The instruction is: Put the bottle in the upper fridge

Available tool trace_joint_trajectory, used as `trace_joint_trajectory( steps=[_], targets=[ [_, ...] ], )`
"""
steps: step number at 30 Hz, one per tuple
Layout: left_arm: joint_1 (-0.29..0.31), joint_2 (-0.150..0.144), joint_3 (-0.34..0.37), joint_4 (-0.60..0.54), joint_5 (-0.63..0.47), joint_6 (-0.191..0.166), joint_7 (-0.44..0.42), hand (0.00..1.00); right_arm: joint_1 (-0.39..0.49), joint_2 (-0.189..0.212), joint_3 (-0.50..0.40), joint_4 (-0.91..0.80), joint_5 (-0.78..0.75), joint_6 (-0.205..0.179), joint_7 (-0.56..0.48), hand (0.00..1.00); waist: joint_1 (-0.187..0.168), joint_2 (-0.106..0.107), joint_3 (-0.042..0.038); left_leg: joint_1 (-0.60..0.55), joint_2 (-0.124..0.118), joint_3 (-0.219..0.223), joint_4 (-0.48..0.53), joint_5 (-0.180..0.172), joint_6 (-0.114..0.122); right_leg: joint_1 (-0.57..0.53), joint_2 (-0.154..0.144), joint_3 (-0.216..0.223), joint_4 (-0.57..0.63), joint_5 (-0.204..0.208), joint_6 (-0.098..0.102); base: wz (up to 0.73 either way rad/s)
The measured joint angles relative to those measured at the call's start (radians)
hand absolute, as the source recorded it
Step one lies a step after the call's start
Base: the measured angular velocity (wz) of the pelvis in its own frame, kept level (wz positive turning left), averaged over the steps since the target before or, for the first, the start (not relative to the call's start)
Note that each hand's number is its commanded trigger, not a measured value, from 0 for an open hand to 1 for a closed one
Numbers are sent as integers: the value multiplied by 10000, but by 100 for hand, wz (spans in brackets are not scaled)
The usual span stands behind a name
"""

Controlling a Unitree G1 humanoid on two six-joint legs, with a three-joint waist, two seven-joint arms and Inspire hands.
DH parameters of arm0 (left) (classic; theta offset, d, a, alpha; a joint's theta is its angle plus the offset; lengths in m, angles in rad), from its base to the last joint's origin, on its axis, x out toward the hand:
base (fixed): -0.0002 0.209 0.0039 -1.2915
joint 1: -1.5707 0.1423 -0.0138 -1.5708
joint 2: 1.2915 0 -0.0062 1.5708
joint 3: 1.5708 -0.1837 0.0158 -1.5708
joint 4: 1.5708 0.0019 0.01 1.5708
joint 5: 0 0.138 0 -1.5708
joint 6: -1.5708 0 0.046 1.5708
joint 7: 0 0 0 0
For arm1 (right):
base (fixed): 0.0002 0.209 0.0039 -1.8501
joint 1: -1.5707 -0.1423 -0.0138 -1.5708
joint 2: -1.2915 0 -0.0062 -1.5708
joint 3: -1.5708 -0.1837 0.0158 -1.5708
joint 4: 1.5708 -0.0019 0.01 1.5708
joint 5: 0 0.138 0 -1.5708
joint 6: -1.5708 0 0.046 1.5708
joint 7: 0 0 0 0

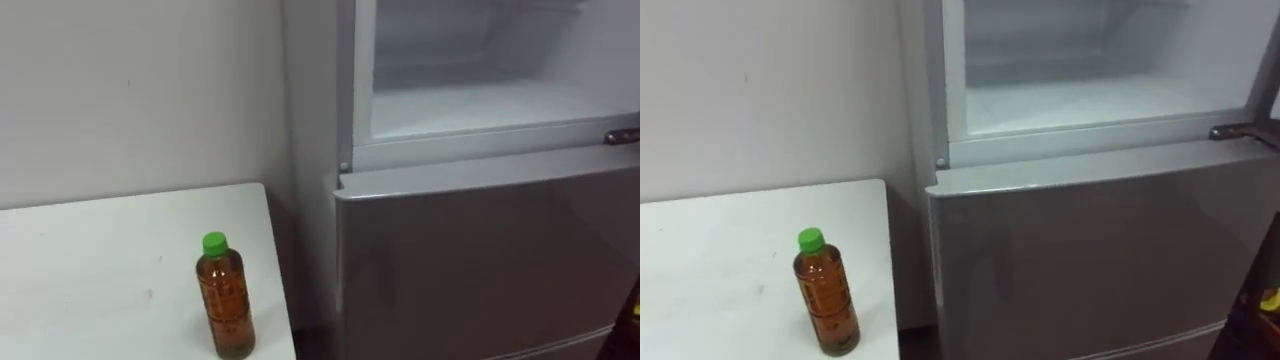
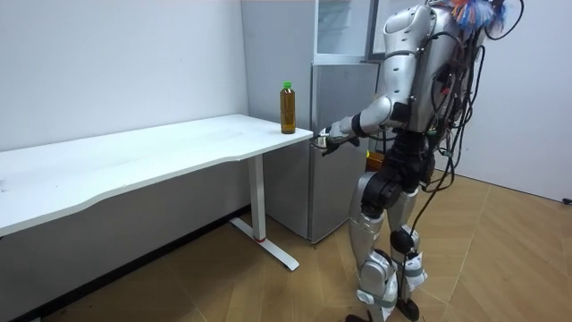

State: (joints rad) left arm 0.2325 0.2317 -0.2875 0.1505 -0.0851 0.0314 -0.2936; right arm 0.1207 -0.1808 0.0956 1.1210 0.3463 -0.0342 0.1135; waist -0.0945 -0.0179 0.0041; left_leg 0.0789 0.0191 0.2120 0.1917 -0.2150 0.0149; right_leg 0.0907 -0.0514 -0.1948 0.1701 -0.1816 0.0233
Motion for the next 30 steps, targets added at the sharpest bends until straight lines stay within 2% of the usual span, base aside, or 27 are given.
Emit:
trace_joint_trajectory(
  steps=[2, 4, 8, 10, 12, 14, 15, 16, 21, 22, 27, 30],
  targets=[
    [46, 6, 90, 369, 30, -241, 122, 0, 5, 14, -2, 5, 25, -3, 1, 0, 138, -8, 8, 20, 4, -58, -9, 2, 0, 48, 0, -16, 6, -7, -5, 9],
    [39, -126, 128, 1549, 147, -799, 410, 0, 20, 57, -10, 4, 15, -90, -15, 0, 182, -18, 7, 69, -5, -174, -9, 2, -3, 161, -2, -100, 4, -56, -13, 11],
    [103, -195, 140, 2777, 398, -913, 745, 0, 199, 114, -12, -225, -56, -329, -40, 0, 197, -39, 18, -6, -11, -305, 46, 17, -27, 160, -5, -316, -27, -69, -33, 14],
    [226, -200, 159, 3530, 413, -1229, 1089, 0, 225, 194, 15, -292, -9, -416, 39, 0, 272, -21, 15, 14, 6, -282, 29, 21, -42, 147, 9, -309, -26, -82, -55, -2],
    [264, -219, 187, 4008, 416, -1323, 1310, 0, 266, 222, 26, -350, -31, -450, 180, 0, 322, 0, 15, -6, 6, -282, 32, 20, -45, 129, 12, -303, -34, -86, -60, 0],
    [279, -267, 315, 4543, 548, -1604, 1459, 0, 426, 217, 21, -404, 24, -624, 400, 0, 422, 14, 10, -27, -4, -299, 29, 18, -46, 129, 5, -322, -60, -86, -60, 0],
    [261, -375, 541, 5104, 561, -1843, 1611, 0, 462, 219, 22, -378, 51, -641, 499, 0, 456, 17, 7, -28, -7, -299, 16, 18, -46, 126, -1, -338, -64, -86, -59, 0],
    [267, -488, 845, 5594, 584, -1929, 1795, 0, 513, 218, 1, -379, 53, -660, 547, 0, 482, 33, -7, -40, -10, -300, 15, 18, -45, 116, -5, -347, -68, -87, -58, 0],
    [275, -644, 1773, 7373, 302, -2004, 2494, 0, 550, 207, -28, -283, 4, -678, 612, 0, 581, 91, -40, -22, -12, -335, -21, 18, -45, 116, -4, -331, -52, -91, -51, 0],
    [318, -681, 1966, 7727, 160, -2018, 2683, 0, 592, 209, -40, -247, 26, -707, 614, 0, 624, 80, -21, 14, -15, -342, -36, 18, -45, 158, -5, -336, -67, -91, -51, 0],
    [454, -828, 2667, 8629, -580, -2049, 3336, 0, 639, 293, -226, 28, 8, -730, 534, 0, 723, 87, -66, 43, -32, -456, -39, 15, -47, 311, 5, -392, -172, -85, -44, 6],
    [460, -885, 2860, 8997, -821, -2051, 3585, 0, 660, 329, -342, 90, 8, -730, 502, 0, 734, 81, -66, 35, -35, -500, -20, 15, -47, 298, -5, -414, -191, -108, -39, 4]
  ],
)
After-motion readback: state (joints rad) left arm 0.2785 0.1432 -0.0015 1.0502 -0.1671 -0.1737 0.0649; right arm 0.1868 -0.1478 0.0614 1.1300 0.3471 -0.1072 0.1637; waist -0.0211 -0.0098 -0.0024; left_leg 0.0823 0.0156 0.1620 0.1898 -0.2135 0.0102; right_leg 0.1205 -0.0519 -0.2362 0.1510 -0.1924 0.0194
